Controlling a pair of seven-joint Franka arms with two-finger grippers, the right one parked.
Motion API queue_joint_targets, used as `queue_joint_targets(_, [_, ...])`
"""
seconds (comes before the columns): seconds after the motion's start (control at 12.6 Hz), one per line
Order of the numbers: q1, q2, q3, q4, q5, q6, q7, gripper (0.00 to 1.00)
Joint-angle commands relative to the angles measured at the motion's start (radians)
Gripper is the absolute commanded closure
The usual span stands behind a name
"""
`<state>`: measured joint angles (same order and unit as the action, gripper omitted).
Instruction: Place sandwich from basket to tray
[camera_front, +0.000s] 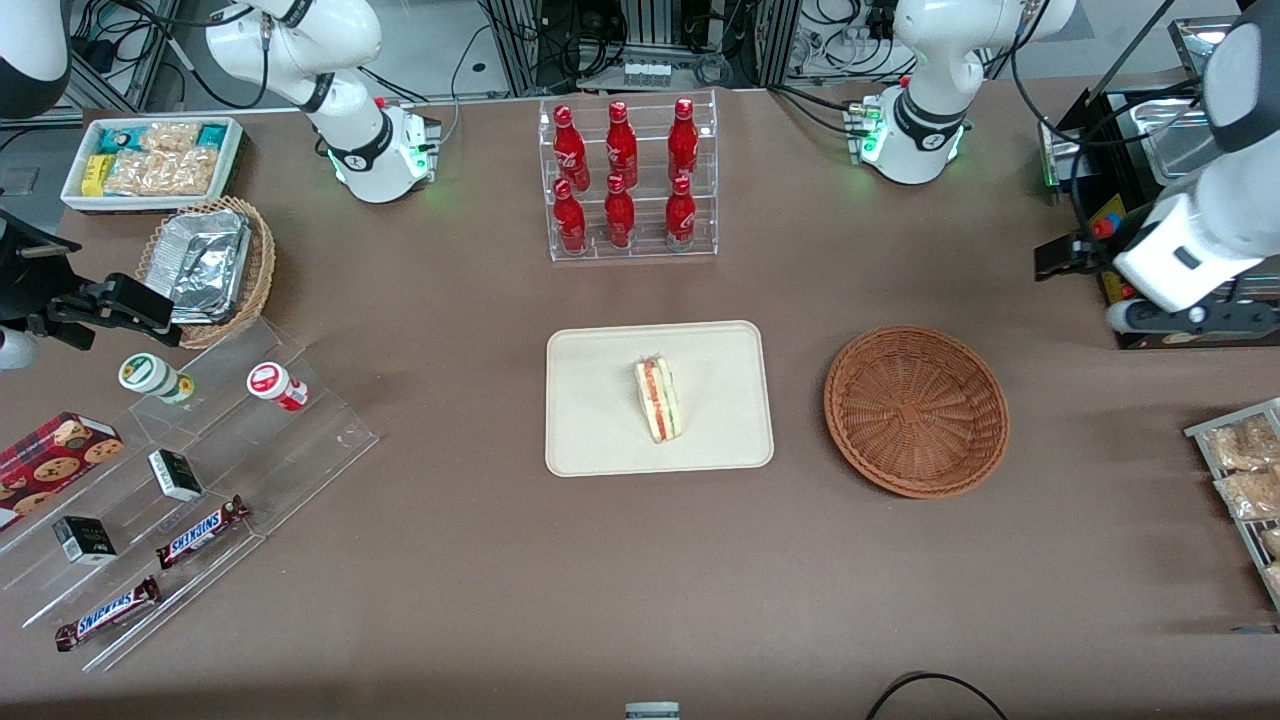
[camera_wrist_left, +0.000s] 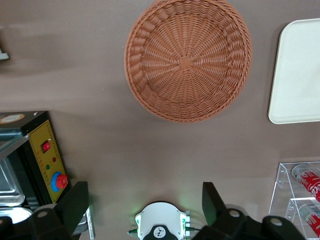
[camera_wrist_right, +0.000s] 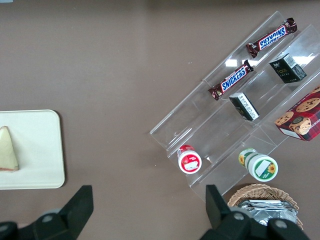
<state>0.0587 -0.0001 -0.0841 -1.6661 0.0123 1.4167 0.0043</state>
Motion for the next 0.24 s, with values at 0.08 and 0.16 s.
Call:
queue_joint_targets(0.08, [-0.016,-0.040,0.063,0.023,-0.011,-0.024,0.016,0.00])
queue_joint_targets(0.16, [-0.016,-0.043,0.067,0.025,-0.011,-0.024,0.016,0.00])
